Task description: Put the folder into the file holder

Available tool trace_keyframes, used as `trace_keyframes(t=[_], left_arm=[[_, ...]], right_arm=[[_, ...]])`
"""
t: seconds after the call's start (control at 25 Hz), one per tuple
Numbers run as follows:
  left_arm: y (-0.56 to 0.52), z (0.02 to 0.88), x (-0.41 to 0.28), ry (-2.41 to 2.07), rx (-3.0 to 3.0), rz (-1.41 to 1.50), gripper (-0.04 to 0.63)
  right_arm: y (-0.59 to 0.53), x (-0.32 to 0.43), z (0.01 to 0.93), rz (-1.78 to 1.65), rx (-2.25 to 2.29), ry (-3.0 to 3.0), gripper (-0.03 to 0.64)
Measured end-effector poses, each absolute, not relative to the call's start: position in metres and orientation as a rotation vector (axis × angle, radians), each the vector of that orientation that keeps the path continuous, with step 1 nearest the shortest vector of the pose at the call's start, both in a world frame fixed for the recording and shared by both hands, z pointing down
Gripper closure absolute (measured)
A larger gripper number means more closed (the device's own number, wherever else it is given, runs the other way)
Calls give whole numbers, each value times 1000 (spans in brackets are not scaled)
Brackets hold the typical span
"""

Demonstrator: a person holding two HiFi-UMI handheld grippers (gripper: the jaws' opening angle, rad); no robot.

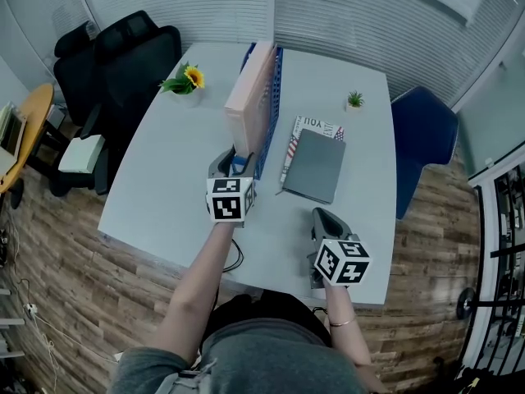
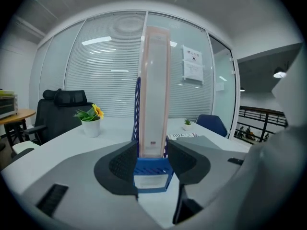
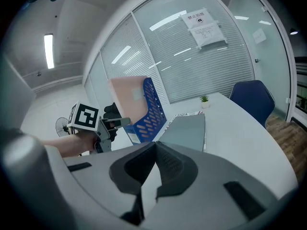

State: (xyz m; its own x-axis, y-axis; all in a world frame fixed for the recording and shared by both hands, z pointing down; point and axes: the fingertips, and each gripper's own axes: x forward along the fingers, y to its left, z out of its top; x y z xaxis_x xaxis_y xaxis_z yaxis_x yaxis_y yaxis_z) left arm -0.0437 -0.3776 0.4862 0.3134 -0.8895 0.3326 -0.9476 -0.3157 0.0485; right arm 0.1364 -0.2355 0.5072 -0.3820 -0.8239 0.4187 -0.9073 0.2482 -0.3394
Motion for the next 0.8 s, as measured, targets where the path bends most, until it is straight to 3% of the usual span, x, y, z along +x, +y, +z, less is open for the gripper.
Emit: trace_keyframes(t=[0.32, 0.8], left_arm=[[-332, 521, -52, -1588, 2270, 367, 410], [-279, 540, -57, -1508, 2233, 359, 510]], right_arm=[[-231, 129, 506, 787, 1633, -2361, 611], [-227, 117, 504, 759, 1605, -2376, 611]])
